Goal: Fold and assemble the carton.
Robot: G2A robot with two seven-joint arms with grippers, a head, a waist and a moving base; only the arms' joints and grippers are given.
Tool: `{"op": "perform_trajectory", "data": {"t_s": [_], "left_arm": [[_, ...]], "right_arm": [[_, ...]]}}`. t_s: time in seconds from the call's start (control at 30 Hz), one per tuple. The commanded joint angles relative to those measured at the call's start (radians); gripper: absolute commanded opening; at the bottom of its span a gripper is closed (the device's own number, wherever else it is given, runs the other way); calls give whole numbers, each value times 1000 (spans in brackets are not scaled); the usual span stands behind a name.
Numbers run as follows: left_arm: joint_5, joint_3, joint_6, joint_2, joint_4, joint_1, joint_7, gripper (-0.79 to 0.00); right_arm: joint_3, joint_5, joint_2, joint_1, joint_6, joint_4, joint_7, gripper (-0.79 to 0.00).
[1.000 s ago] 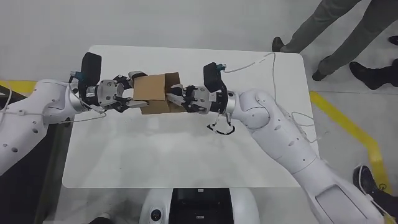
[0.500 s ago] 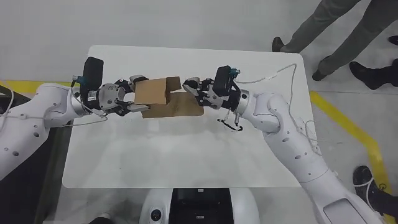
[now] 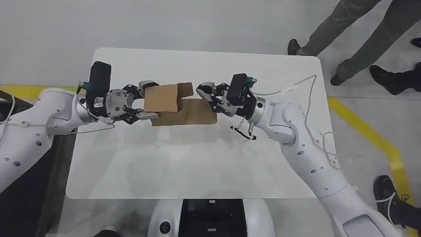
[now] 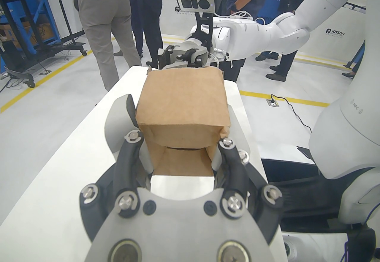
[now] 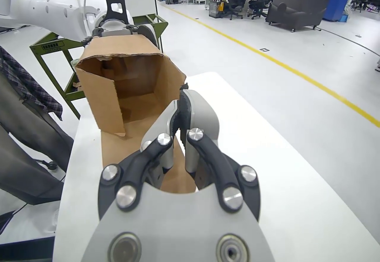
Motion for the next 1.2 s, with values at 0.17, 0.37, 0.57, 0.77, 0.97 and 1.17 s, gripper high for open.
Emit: {"op": "perform_trajectory", "data": {"t_s": [0.17,0.37,0.57,0.77,0.97,1.17], "left_arm": [[6,-8,0,-7,-12,4,-12,-511],[0,-7,0,-18,-13,2,-24,-514],[-1,-2,0,-31,-1,-13,-53,-514],[-8,4,0,-44,2,-31,-75,-514],[-5,13,0,-58,-8,-61,-98,-511],[-2,19,0,-66,21,-68,-100,-511]], "right_arm": [[-8,-17,-8,42,36,40,1,-785],[-54,21,-22,92,-41,80,11,-785],[-54,62,-23,96,-82,71,15,-785],[-64,82,-23,90,-109,42,61,-785],[-91,104,-33,112,-102,54,67,-785],[-39,106,-24,101,-77,51,72,-785]]}}
